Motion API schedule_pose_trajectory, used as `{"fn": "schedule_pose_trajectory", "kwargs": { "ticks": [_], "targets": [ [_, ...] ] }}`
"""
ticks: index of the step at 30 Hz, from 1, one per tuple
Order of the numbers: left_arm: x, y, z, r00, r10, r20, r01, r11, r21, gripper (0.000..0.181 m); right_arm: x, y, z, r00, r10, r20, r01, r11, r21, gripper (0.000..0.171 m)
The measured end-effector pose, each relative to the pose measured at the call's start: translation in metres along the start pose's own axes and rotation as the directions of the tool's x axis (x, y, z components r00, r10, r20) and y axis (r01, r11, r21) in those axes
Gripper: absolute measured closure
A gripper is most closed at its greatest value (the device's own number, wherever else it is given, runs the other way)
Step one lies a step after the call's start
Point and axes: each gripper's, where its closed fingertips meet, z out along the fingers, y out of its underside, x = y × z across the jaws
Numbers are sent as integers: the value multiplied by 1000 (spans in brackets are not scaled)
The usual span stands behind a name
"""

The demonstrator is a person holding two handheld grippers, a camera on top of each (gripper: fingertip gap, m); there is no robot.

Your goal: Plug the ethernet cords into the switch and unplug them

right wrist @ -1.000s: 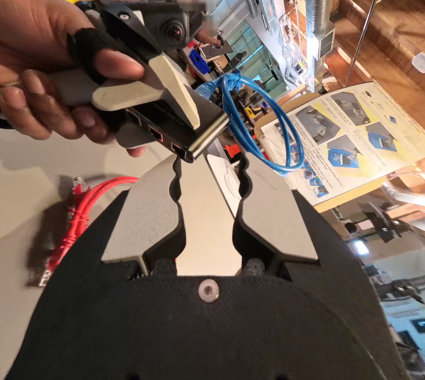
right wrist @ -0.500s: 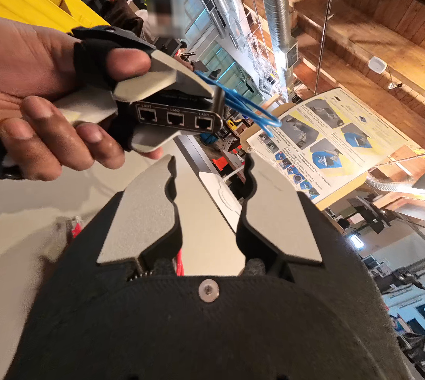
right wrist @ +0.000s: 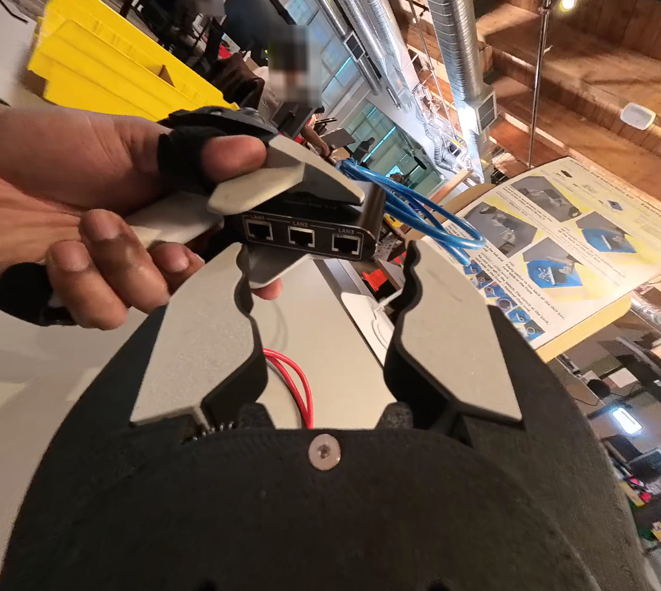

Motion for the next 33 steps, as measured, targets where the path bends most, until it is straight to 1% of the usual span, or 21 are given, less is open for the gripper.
{"fn": "schedule_pose_trajectory", "kwargs": {
  "ticks": [2,7,11,16,23,27,30,33],
  "targets": [
    [0,-1,0,1000,2,-1,-2,1000,22,152,-2,1,2,1000,-19,-15,19,1000,-10,86],
    [7,0,0,998,-8,-58,12,997,70,152,-9,1,10,996,-64,-59,62,997,-39,80],
    [6,2,0,999,-1,-55,6,997,79,152,-7,-6,10,986,-113,-119,109,993,-37,81],
    [6,2,-1,998,24,-57,-18,996,92,152,-9,-3,12,987,-106,-121,98,993,-65,83],
    [11,8,2,996,54,-70,-50,996,70,152,-8,-5,11,985,-119,-124,113,992,-61,81],
    [13,20,7,995,54,-88,-52,998,32,151,-7,-5,12,983,-112,-143,103,992,-70,76],
    [12,20,7,995,46,-87,-44,999,26,152,-6,-3,12,983,-117,-144,105,991,-87,76],
    [12,24,8,994,72,-82,-73,997,-8,151,-5,-4,11,982,-126,-138,114,989,-90,77]
  ]
}}
